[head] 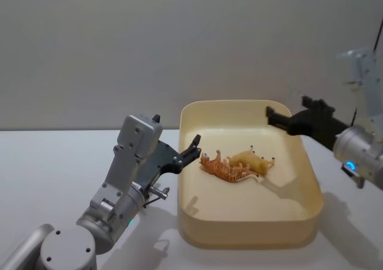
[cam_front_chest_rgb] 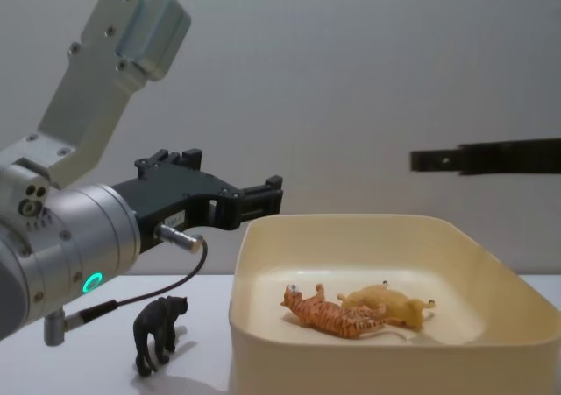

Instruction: Pick up the toy alternately with two hands and place it into the central storage box.

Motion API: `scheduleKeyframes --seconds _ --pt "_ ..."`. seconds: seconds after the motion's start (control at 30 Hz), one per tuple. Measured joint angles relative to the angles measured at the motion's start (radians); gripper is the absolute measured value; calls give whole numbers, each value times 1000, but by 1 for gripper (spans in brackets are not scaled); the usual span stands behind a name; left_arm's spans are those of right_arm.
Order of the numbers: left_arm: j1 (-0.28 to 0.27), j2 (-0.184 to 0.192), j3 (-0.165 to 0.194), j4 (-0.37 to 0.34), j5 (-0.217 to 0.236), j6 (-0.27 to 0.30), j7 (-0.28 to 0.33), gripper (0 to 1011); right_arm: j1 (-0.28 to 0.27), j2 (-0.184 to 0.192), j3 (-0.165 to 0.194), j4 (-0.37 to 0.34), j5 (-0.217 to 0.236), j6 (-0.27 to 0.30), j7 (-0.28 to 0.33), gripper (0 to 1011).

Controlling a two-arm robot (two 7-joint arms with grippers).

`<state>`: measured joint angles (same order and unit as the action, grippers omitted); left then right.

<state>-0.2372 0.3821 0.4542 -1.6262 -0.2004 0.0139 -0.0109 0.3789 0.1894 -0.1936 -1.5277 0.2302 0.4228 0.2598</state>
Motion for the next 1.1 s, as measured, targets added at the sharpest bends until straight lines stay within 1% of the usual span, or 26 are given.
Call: scheduleKeyframes --seconds 0.07,0.3,0.43,0.6,0.77,0.8,0.9,0.97,1.0,1.1 --pt "0 0 0 0 0 0 0 1001 -8 11 12 -14 12 -3 -8 1001" --pt "0 0 0 0 0 0 0 1001 -26 33 36 -43 40 -12 -30 1001" --pt "4 2 0 -2 0 0 0 1001 -31 40 43 -52 48 -15 -37 1001" --pt "19 15 -2 -22 -3 6 9 1001 -37 48 52 -63 58 -17 -44 1001" --pt "61 47 -9 -68 -23 25 44 1001 -42 53 57 -70 64 -19 -48 1001" --pt "61 47 -9 -68 -23 25 44 1001 -42 54 58 -71 65 -19 -49 1001" --pt "92 73 -17 -97 -47 35 70 1001 -44 56 60 -73 68 -20 -51 1001" --pt "103 83 -20 -107 -58 36 78 1001 -45 57 62 -75 69 -20 -52 1001" --pt "114 94 -24 -116 -71 37 84 1001 -45 57 62 -75 69 -21 -53 1001" --pt "132 110 -32 -127 -95 37 88 1001 -46 58 64 -77 71 -21 -54 1001"
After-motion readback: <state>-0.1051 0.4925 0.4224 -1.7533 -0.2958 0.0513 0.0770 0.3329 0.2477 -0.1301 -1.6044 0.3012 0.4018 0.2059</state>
